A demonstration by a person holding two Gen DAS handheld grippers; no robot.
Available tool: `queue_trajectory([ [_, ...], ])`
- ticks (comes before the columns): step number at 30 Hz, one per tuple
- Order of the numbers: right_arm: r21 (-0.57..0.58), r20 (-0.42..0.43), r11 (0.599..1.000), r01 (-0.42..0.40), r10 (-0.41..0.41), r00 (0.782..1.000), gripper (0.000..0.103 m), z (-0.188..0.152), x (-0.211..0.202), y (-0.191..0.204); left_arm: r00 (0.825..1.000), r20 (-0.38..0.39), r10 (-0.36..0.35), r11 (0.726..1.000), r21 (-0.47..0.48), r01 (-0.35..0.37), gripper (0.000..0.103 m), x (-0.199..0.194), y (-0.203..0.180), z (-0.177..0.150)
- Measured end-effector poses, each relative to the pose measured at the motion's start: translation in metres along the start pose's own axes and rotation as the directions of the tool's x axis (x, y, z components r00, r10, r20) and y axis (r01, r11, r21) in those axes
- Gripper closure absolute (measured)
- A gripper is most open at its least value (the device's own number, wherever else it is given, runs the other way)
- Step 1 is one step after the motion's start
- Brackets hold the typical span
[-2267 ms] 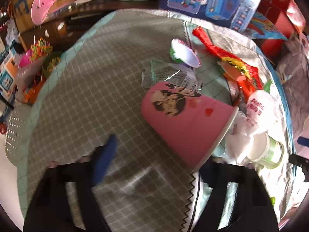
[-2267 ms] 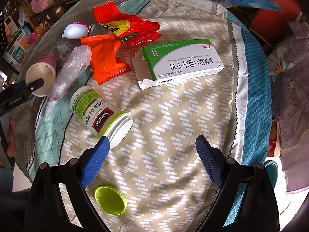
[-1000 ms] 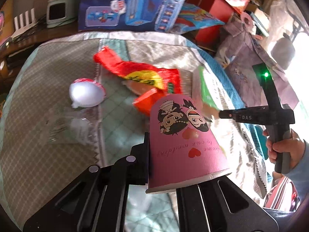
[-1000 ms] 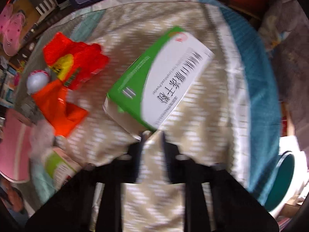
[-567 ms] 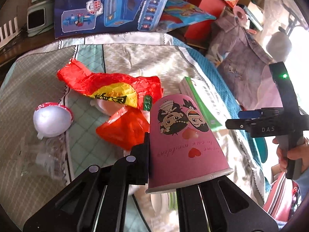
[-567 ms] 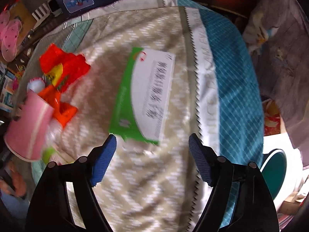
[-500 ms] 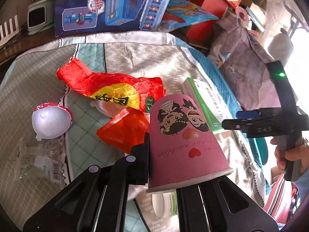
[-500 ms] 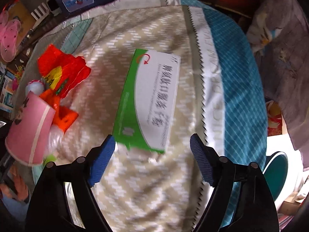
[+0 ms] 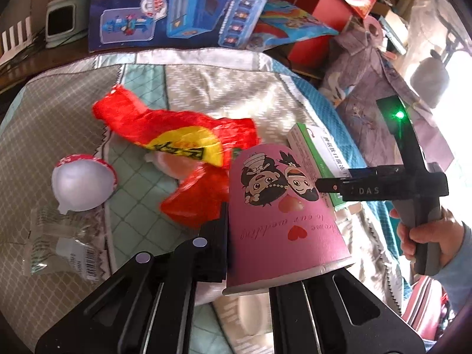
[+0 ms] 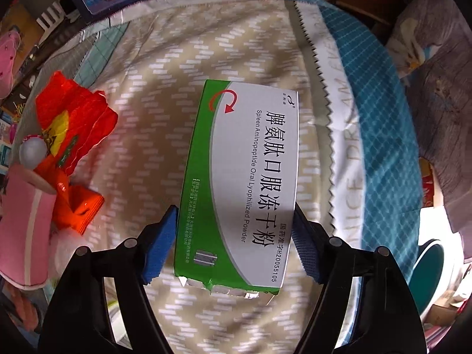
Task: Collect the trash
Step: 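Carry the pink cup and medicine box over the teal bucket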
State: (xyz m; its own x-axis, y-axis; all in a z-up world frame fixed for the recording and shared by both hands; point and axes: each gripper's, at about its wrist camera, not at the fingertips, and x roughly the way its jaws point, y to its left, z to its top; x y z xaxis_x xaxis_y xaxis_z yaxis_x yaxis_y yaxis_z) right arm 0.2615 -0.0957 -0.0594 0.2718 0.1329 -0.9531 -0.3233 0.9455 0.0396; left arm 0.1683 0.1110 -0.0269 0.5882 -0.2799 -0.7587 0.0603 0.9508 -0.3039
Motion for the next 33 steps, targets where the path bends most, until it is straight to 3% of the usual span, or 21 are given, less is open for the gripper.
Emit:
queue_trajectory([
  [10,0.109,0.114,0.993,-0.05,0.038,0.993,0.032,-0.061,-0.071,-0.07,0.998,-0.04,-0.057,0.993,0.101,0.061,0.097,0.008,-0.071,-0.003],
  [20,0.276,0.168,0.961,0.03,-0.079,0.983,0.032,-0.165,-0.143,-0.212,0.982,-0.102,-0.157,0.953,0.244,0.178,0.097,0.025,-0.196,-0.018],
  [27,0.421,0.106,0.904,0.072,-0.128,0.986,0.032,-0.235,-0.138,-0.317,0.966,-0.187,-0.18,0.908,0.347,0.236,0.097,0.055,-0.283,-0.038],
  [33,0.496,0.042,0.866,0.064,-0.097,0.994,0.032,-0.262,-0.104,-0.375,0.954,-0.25,-0.163,0.878,0.405,0.256,0.097,0.085,-0.34,-0.052],
])
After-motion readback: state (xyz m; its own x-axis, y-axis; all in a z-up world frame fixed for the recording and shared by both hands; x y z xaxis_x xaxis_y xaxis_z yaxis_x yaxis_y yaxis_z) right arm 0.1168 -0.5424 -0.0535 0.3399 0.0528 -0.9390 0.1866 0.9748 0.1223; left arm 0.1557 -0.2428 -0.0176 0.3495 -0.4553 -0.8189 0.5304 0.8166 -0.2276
